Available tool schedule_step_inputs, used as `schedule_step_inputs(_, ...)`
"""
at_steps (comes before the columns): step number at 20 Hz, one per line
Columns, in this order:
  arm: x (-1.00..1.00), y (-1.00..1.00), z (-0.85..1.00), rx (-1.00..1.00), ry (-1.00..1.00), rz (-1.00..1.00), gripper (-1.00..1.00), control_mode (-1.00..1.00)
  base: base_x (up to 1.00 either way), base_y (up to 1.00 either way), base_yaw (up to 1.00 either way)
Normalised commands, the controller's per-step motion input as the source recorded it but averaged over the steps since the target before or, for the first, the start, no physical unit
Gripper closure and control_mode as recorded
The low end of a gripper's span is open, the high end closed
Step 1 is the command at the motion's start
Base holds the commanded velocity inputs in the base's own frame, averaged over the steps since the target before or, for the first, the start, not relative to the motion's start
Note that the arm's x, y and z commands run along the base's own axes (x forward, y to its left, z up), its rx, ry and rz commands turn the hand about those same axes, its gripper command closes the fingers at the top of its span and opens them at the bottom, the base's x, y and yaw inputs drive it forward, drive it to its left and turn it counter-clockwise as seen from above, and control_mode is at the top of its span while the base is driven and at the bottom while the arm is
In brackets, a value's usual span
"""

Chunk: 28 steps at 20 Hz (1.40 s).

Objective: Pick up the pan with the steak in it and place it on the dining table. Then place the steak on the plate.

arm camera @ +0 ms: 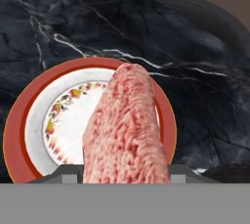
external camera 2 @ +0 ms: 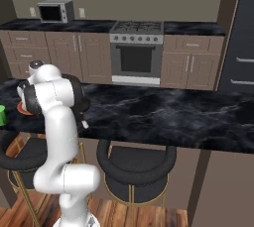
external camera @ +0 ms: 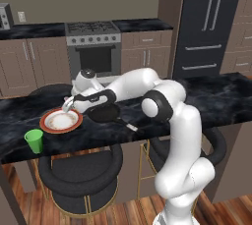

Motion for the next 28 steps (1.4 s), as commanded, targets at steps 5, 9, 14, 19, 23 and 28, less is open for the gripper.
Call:
schedule_step_inputs(5,-0.04,0.23,-0.14,0.00,0.00,0.00,1.00,-1.00,0.00,0.00,0.00)
schedule_step_inputs(9,0.00,0.29,-0.17,0.05,0.00,0.00,1.00,-1.00,0.00,0.00,0.00)
schedule_step_inputs(14,0.00,0.24,-0.16,0.09,0.00,0.00,1.00,-1.00,0.00,0.00,0.00)
schedule_step_inputs(19,0.00,0.18,-0.14,0.03,0.00,0.00,1.00,-1.00,0.00,0.00,0.00)
schedule_step_inputs(23,0.00,0.08,-0.15,0.00,0.00,0.00,1.00,-1.00,0.00,0.00,0.00)
schedule_step_inputs(28,0.00,0.06,-0.15,0.00,0.00,0.00,1.00,-1.00,0.00,0.00,0.00)
